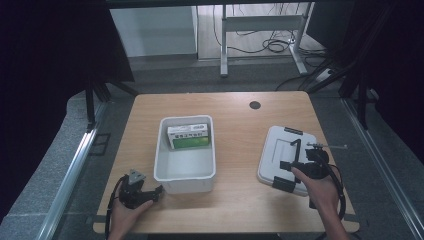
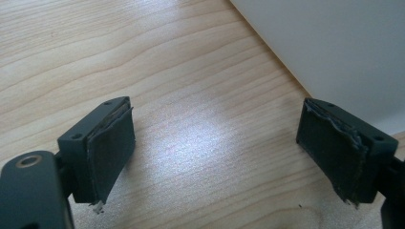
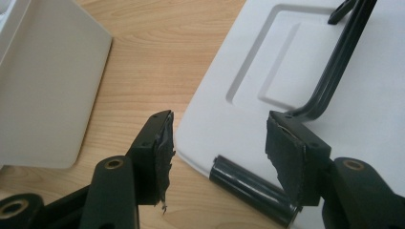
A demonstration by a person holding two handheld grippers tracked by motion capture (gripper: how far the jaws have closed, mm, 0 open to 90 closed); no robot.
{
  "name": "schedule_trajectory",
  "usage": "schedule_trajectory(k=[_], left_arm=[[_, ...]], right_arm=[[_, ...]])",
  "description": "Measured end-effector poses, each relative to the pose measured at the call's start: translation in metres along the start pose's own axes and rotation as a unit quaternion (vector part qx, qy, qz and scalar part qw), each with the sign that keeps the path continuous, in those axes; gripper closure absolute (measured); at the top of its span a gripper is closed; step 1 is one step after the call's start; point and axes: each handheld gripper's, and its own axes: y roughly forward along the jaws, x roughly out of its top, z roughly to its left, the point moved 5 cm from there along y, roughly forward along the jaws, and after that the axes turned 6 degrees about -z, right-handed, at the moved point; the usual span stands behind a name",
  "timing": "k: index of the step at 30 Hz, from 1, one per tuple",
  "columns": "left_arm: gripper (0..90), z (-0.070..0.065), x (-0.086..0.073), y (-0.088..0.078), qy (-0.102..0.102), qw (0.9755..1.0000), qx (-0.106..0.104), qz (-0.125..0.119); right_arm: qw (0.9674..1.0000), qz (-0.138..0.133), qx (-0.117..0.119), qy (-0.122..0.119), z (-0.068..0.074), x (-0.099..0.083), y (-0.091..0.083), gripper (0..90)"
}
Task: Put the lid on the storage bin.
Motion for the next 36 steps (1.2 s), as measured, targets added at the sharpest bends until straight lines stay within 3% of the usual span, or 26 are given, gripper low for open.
schedule_trajectory(k=[22,36], left_arm=[[13.0,0.0,0.0,0.0,-0.001,1.0,0.0,-0.001],[13.0,0.0,0.0,0.0,0.0,1.0,0.0,-0.001]], right_arm=[[0.9991,0.026,-0.033,-0.001,-0.015,0.033,0.01,45.0],[0.9976,0.044,-0.049,0.018,-0.03,0.043,0.024,48.4]])
